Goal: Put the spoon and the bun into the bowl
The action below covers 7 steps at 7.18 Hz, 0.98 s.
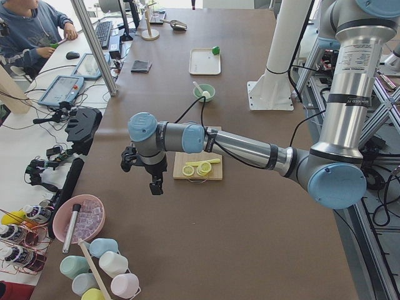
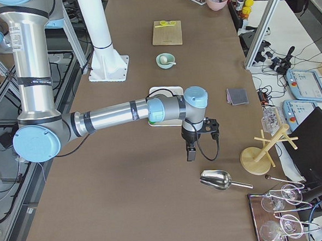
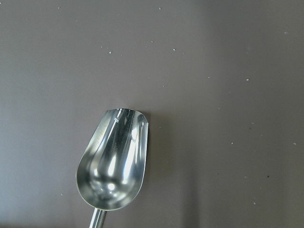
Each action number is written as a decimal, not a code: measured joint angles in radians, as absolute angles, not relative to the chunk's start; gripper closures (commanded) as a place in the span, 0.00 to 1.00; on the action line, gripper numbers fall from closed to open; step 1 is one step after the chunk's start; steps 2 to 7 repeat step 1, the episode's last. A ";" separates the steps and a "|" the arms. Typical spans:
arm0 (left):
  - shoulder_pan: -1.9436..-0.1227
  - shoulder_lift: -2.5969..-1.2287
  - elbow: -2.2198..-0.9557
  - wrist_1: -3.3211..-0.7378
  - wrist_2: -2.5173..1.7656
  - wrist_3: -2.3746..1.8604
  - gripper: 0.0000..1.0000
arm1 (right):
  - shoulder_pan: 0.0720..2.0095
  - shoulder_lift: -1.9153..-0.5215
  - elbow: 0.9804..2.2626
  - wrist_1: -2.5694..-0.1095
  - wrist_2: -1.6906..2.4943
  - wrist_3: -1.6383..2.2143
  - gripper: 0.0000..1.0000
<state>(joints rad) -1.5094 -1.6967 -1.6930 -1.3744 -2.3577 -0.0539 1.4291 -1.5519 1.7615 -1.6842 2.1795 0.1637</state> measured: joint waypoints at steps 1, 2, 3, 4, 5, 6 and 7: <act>-1.509 -1.696 -1.691 -1.384 -2.358 -0.051 0.01 | 1.429 -1.552 1.764 -1.684 2.186 0.164 0.00; -1.509 -1.696 -1.691 -1.384 -2.358 -0.051 0.01 | 1.429 -1.552 1.764 -1.684 2.186 0.164 0.00; -1.509 -1.696 -1.691 -1.384 -2.358 -0.051 0.01 | 1.429 -1.552 1.764 -1.684 2.186 0.164 0.00; -1.509 -1.696 -1.691 -1.384 -2.358 -0.051 0.01 | 1.429 -1.552 1.764 -1.684 2.186 0.164 0.00; -1.509 -1.696 -1.691 -1.384 -2.358 -0.051 0.01 | 1.429 -1.552 1.764 -1.684 2.186 0.164 0.00; -1.509 -1.696 -1.691 -1.384 -2.358 -0.051 0.01 | 1.429 -1.552 1.764 -1.684 2.186 0.164 0.00; -1.509 -1.696 -1.691 -1.384 -2.358 -0.051 0.01 | 1.429 -1.552 1.764 -1.684 2.186 0.164 0.00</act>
